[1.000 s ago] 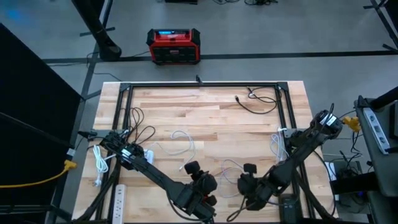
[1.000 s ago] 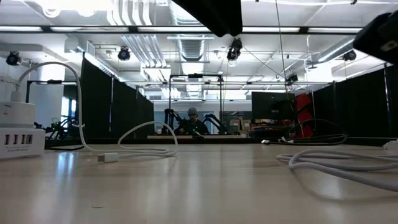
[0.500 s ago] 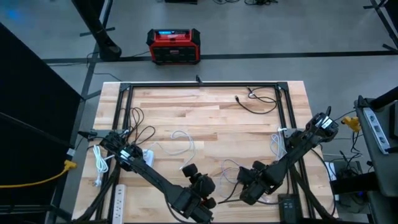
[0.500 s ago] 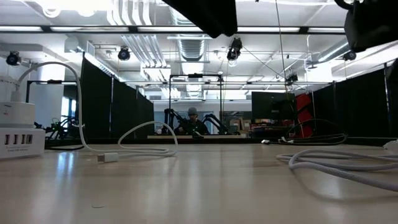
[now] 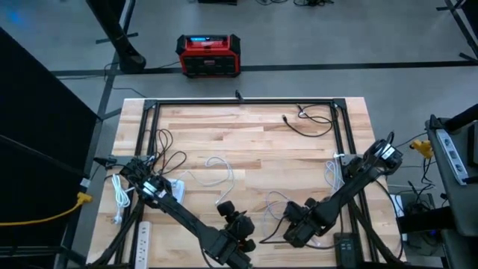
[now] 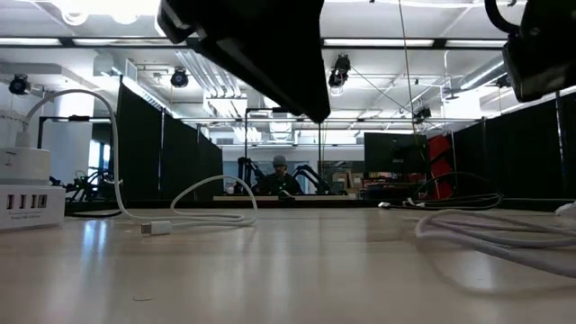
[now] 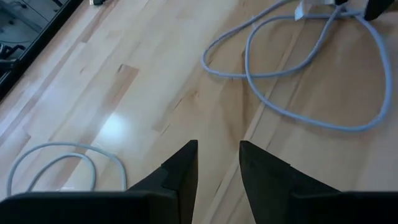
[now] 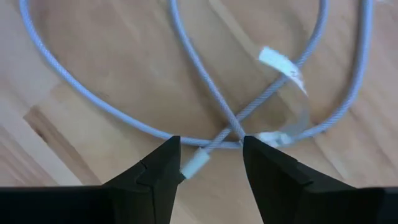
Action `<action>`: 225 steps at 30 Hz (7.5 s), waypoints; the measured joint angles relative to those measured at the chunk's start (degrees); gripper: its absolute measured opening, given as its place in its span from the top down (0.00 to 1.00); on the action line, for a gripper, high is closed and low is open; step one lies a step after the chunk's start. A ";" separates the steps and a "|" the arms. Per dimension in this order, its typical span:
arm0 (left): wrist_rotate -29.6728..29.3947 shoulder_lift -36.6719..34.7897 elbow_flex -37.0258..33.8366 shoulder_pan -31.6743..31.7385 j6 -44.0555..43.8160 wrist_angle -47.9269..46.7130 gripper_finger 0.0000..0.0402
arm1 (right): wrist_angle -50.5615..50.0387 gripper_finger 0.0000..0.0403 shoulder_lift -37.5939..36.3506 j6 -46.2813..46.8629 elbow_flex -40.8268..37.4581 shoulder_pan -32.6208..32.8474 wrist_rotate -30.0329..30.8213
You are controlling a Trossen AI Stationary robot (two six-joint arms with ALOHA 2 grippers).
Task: Insert USB
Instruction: Insert the purple charger cable into the black outlet extension
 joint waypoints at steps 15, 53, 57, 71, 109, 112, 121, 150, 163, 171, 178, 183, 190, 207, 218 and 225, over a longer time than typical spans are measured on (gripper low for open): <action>-0.11 0.00 0.35 -0.04 0.46 0.79 0.74 | -0.32 0.96 1.74 -3.17 1.50 0.01 -0.10; 0.07 0.00 0.35 -0.61 0.66 1.25 0.74 | 4.77 0.70 -2.90 -19.61 2.29 -4.77 -3.69; 0.09 0.00 0.35 -0.63 0.66 1.28 0.74 | 4.34 0.64 -0.52 -19.66 2.28 -4.76 -4.13; 0.23 0.00 0.35 -0.68 0.51 1.44 0.74 | 3.71 0.74 3.50 -22.59 3.01 -4.87 -3.00; 0.48 0.04 0.35 -0.68 0.48 2.12 0.74 | 3.73 0.89 6.97 -26.72 5.57 -8.15 1.31; 0.50 0.04 0.35 -0.68 0.48 2.14 0.74 | 3.89 0.96 7.00 -28.48 5.98 -8.19 1.94; 0.48 0.04 0.35 -0.68 0.46 2.21 0.74 | 3.80 0.96 4.04 -26.96 5.62 -5.58 12.20; 0.47 0.04 0.35 0.48 15.37 22.09 0.74 | -7.32 0.96 -18.62 23.34 -9.66 29.99 42.55; 12.75 0.04 0.35 4.84 41.60 53.50 0.74 | -15.71 0.96 -19.20 30.97 -9.71 34.26 61.02; 20.41 0.12 0.35 11.01 43.60 58.58 0.74 | -15.32 0.96 -19.20 27.56 -9.71 34.28 61.12; 25.12 0.18 0.35 14.48 43.58 62.27 0.67 | -12.20 0.96 -19.20 23.16 -9.71 34.28 61.10; 26.05 0.20 0.35 15.61 43.78 64.78 0.59 | -6.16 0.96 -19.20 15.06 -9.71 34.23 61.11; 29.09 0.20 0.34 15.68 46.73 70.82 0.51 | -3.57 0.96 -19.20 10.27 -9.71 33.86 60.87; 33.09 0.20 0.33 15.69 47.35 75.61 0.62 | -2.86 0.96 -19.20 5.88 -9.71 31.61 60.41; 31.56 0.20 0.35 16.04 47.23 75.63 0.98 | 4.60 0.96 -19.20 -4.19 -9.71 31.61 60.30; 31.47 0.20 0.34 15.99 47.22 75.57 1.00 | 4.83 0.96 -19.20 -5.41 -9.71 31.61 60.09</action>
